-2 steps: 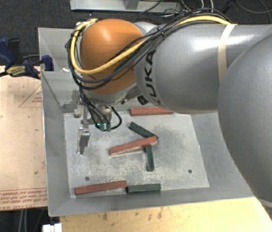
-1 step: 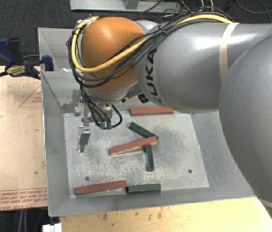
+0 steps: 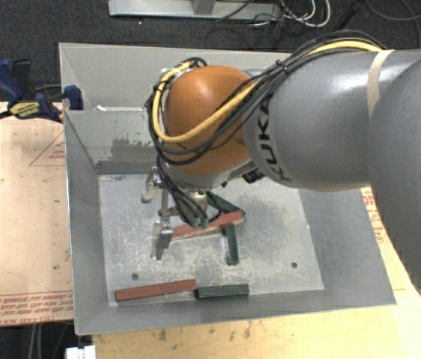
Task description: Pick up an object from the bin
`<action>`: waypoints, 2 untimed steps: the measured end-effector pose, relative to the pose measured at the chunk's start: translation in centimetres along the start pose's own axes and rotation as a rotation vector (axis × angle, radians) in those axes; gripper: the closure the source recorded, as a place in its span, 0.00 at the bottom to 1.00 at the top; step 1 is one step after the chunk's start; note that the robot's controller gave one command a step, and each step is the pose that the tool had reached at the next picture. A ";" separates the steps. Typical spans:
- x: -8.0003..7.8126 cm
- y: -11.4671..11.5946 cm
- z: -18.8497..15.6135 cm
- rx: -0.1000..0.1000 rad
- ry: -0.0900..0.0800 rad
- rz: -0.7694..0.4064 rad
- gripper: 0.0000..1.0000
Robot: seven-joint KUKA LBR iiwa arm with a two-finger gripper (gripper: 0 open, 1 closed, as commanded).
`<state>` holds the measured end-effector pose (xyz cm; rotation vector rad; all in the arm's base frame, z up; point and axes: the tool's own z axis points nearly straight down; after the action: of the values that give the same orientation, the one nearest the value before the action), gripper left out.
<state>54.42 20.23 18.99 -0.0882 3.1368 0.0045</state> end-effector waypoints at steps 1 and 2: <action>1.3 -2.6 1.4 0.004 0.006 0.092 0.00; 0.3 -3.5 5.1 0.000 -0.003 0.145 0.00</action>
Offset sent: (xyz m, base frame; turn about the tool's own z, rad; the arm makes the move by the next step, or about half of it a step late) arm 0.0131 -0.0526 -0.1177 -0.0957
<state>54.32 16.77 13.90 0.1395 3.1321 0.0047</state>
